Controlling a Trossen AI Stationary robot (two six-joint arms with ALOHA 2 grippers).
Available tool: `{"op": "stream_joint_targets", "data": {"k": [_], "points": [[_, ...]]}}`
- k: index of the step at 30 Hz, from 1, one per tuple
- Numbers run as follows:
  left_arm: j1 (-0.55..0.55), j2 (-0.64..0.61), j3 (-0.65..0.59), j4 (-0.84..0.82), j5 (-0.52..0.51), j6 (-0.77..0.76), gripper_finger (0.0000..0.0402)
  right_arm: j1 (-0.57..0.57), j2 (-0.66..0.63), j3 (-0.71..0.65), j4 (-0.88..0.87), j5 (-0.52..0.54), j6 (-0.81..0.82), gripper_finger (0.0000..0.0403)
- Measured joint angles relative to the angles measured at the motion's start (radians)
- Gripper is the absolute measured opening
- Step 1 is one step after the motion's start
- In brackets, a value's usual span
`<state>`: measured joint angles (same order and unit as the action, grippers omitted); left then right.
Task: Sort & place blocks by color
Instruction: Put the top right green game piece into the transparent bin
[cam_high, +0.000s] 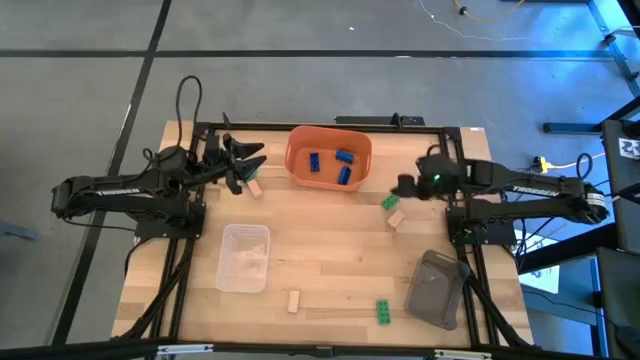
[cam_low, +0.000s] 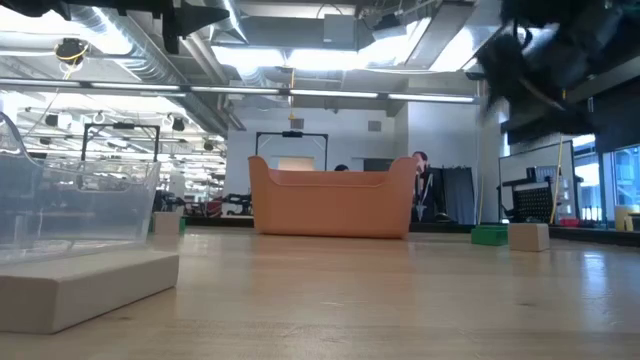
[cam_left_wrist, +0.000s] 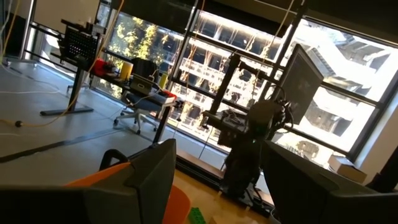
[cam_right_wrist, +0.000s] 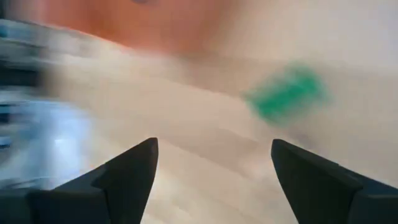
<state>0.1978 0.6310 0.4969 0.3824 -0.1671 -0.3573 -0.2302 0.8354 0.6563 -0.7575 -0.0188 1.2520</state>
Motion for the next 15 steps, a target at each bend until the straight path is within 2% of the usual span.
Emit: {"op": "stream_joint_targets", "data": {"k": [3, 5, 9, 15], "points": [[0.0, 0.0, 0.0, 0.0, 0.0, 0.0, 0.0227, 0.0, 0.063, 0.0, -0.159, -0.002, 0.072, 0.0313], [0.0, 0.0, 0.0, 0.0, 0.0, 0.0, 0.0227, 0.0, 0.108, 0.0, -0.185, 0.012, 0.102, 0.0313], [0.0, 0.0, 0.0, 0.0, 0.0, 0.001, 0.0227, 0.0, 0.202, 0.0, -0.085, 0.097, 0.156, 0.0313], [0.0, 0.0, 0.0, 0.0, 0.0, 0.001, 0.0227, -0.02, 0.361, 0.0, -0.006, 0.117, 0.18, 0.0313]]}}
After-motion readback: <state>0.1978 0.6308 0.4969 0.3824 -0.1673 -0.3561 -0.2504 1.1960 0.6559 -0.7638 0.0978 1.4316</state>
